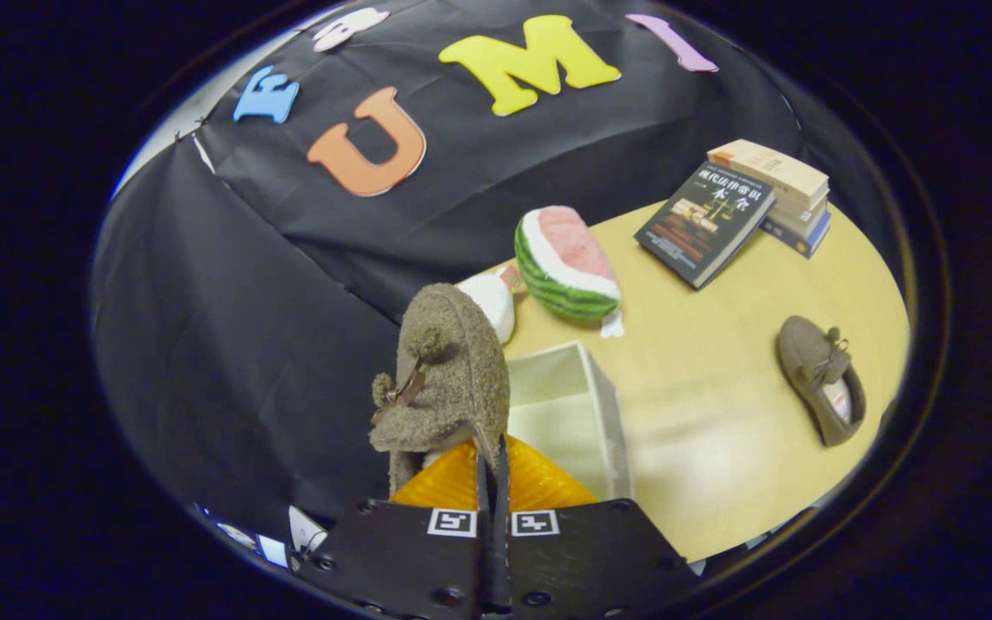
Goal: Open the storage box then place both shoes into the box .Put the left shoe in first, then the right shoe, with the right side of both shoes facing outward in a uniform manner.
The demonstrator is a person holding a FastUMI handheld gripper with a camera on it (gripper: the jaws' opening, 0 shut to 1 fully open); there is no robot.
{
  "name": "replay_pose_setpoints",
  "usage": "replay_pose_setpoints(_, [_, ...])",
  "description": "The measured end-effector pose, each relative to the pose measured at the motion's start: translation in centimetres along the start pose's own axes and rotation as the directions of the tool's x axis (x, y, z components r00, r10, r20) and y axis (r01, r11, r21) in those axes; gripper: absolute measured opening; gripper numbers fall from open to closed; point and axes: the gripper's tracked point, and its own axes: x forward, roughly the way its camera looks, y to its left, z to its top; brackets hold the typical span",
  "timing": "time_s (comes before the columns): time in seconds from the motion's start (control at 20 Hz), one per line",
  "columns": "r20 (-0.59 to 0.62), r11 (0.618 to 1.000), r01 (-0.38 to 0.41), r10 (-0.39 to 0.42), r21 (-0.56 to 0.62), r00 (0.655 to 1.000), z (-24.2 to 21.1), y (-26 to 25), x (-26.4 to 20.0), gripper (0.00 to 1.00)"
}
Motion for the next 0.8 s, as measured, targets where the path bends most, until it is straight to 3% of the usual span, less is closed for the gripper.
replay_pose_setpoints(0.3, [-0.075,0.997,0.034,-0.028,0.075,0.997,-5.4,0.5,5.0,0.0])
replay_pose_setpoints(0.8, [-0.148,0.985,0.107,-0.086,0.137,0.985,-7.9,-1.0,9.0,0.0])
